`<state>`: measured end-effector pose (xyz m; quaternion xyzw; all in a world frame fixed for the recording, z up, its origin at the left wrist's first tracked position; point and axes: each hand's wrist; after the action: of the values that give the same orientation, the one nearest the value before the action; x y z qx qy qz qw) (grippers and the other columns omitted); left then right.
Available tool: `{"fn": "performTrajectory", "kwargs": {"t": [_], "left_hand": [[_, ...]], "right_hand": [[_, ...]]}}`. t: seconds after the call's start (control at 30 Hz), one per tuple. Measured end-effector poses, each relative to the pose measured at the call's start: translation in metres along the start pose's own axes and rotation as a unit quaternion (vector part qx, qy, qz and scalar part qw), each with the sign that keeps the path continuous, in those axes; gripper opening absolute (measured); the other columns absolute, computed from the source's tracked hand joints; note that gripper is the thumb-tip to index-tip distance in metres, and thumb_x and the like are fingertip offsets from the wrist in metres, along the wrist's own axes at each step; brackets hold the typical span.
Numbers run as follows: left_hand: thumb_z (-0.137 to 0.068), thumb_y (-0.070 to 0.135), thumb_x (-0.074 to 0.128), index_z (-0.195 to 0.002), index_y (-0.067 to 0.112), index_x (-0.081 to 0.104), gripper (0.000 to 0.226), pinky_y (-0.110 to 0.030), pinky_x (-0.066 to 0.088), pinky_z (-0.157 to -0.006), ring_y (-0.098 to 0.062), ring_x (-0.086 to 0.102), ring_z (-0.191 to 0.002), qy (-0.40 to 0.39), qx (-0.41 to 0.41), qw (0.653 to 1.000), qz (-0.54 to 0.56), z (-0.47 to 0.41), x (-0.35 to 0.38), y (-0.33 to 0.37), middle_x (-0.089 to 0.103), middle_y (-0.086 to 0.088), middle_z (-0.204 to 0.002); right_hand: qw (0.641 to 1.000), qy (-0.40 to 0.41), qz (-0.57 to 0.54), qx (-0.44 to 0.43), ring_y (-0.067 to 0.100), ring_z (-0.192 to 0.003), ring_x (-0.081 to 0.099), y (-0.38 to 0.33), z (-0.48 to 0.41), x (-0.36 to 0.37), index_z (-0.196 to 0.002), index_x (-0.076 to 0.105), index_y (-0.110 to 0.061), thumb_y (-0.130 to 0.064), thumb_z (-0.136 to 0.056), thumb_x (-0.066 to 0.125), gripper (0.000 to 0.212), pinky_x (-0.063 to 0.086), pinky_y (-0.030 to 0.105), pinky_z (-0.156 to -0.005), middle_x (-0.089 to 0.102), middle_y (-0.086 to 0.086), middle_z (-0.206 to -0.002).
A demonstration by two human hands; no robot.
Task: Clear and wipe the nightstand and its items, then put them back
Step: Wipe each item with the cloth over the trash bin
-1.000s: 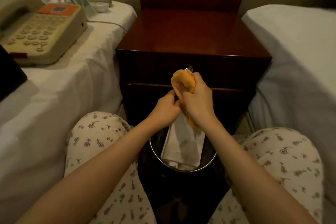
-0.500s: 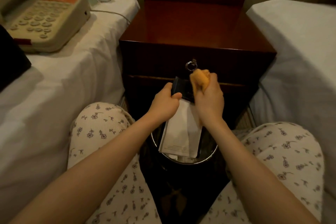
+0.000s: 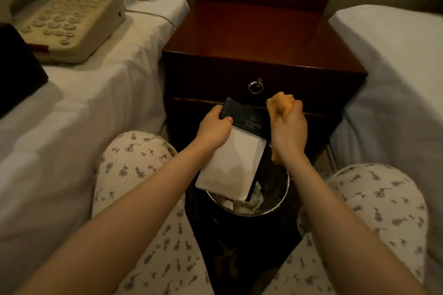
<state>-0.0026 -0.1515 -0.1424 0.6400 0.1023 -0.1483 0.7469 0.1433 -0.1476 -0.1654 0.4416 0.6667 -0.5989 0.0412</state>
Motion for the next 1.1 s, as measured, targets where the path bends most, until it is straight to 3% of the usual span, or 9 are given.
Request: {"fn": "performTrajectory", "kwargs": {"t": [0.17,0.27,0.37,0.5,0.57,0.73,0.83,0.97,1.1], "left_hand": [[-0.098,0.012,0.037,-0.129,0.016,0.048,0.032,-0.035,0.047,-0.081,-0.025,0.057,-0.1,0.041,-0.035,0.995,0.089,-0.003,-0.003,-0.002,0.057,-0.008,-0.116],[-0.097,0.01,0.036,-0.127,0.015,0.048,0.033,-0.036,0.048,-0.081,-0.022,0.057,-0.092,0.07,-0.074,0.982,0.157,-0.005,-0.006,-0.002,0.059,-0.004,-0.102],[-0.097,0.011,0.035,-0.125,0.016,0.049,0.031,-0.031,0.045,-0.075,-0.016,0.053,-0.08,0.076,-0.086,0.978,0.175,-0.008,-0.009,-0.002,0.055,0.0,-0.092],[-0.096,0.011,0.036,-0.098,0.014,0.053,0.017,-0.031,0.041,-0.072,-0.019,0.05,-0.078,0.078,-0.124,0.975,0.17,-0.008,-0.01,-0.006,0.053,-0.005,-0.087],[-0.098,0.015,0.038,-0.11,0.01,0.053,0.02,-0.03,0.041,-0.07,-0.021,0.051,-0.081,0.058,-0.145,0.976,0.153,-0.007,-0.01,-0.006,0.054,-0.007,-0.092],[-0.091,0.048,0.049,-0.149,0.007,-0.008,0.091,-0.044,0.024,-0.111,-0.034,0.018,-0.141,0.039,-0.092,0.987,-0.128,0.0,0.005,-0.007,0.014,-0.015,-0.155],[-0.083,0.061,0.051,-0.148,0.015,-0.017,0.105,-0.049,0.021,-0.115,-0.034,0.013,-0.143,-0.023,-0.099,0.995,-0.002,-0.004,0.007,-0.003,0.008,-0.012,-0.157],[-0.076,0.072,0.044,-0.152,0.024,0.001,0.099,-0.053,0.025,-0.111,-0.031,0.02,-0.142,-0.138,-0.112,0.978,0.113,-0.004,0.012,-0.002,0.015,-0.007,-0.157],[-0.06,0.075,0.059,-0.146,0.018,0.027,0.108,-0.029,0.04,-0.093,-0.022,0.042,-0.129,-0.116,-0.052,0.973,0.194,-0.004,0.014,0.003,0.039,-0.005,-0.144]], "right_hand": [[0.993,-0.019,-0.079,-0.081,0.022,-0.092,0.057,-0.005,0.009,0.003,-0.114,0.047,-0.01,-0.018,-0.092,0.053,0.024,0.048,0.035,-0.072,0.058,0.007,-0.106],[0.982,-0.026,-0.133,0.128,0.022,-0.1,0.056,0.003,0.006,0.007,-0.128,0.043,-0.011,-0.021,-0.097,0.045,0.033,0.044,0.032,-0.078,0.057,0.007,-0.117],[0.865,-0.08,-0.351,0.35,0.027,-0.106,0.058,0.005,0.001,0.003,-0.133,0.045,-0.009,-0.027,-0.098,0.045,0.039,0.046,0.039,-0.091,0.059,0.012,-0.12],[0.849,-0.236,-0.399,0.252,0.02,-0.085,0.064,-0.013,0.009,0.003,-0.123,0.053,-0.011,-0.034,-0.093,0.052,0.038,0.051,0.033,-0.08,0.065,0.008,-0.102],[0.867,-0.232,-0.38,0.223,0.018,-0.082,0.063,-0.015,0.009,0.004,-0.129,0.051,-0.007,-0.026,-0.093,0.054,0.041,0.052,0.029,-0.074,0.065,0.009,-0.103],[0.922,-0.171,-0.319,0.136,0.013,-0.077,0.063,-0.015,0.008,0.007,-0.119,0.052,-0.005,-0.014,-0.092,0.055,0.029,0.055,0.022,-0.063,0.064,0.002,-0.092],[0.943,-0.154,-0.283,0.084,0.018,-0.09,0.064,-0.02,0.014,0.008,-0.12,0.049,-0.006,-0.02,-0.088,0.061,0.037,0.055,0.034,-0.079,0.063,0.006,-0.104],[0.948,-0.152,-0.279,0.03,0.012,-0.085,0.061,-0.03,0.028,0.007,-0.108,0.045,-0.021,-0.025,-0.087,0.063,0.028,0.052,0.034,-0.079,0.058,-0.008,-0.09],[0.94,-0.145,-0.309,-0.005,0.008,-0.076,0.06,-0.034,0.036,0.008,-0.105,0.045,-0.022,-0.014,-0.084,0.065,0.03,0.053,0.028,-0.071,0.056,-0.006,-0.084]]}}
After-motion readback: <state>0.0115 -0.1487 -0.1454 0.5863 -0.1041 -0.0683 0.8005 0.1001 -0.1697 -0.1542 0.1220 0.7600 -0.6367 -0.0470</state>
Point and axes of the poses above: each hand's wrist, its own z-axis away from the middle knuckle, its own x-axis out of the palm, y = z × x
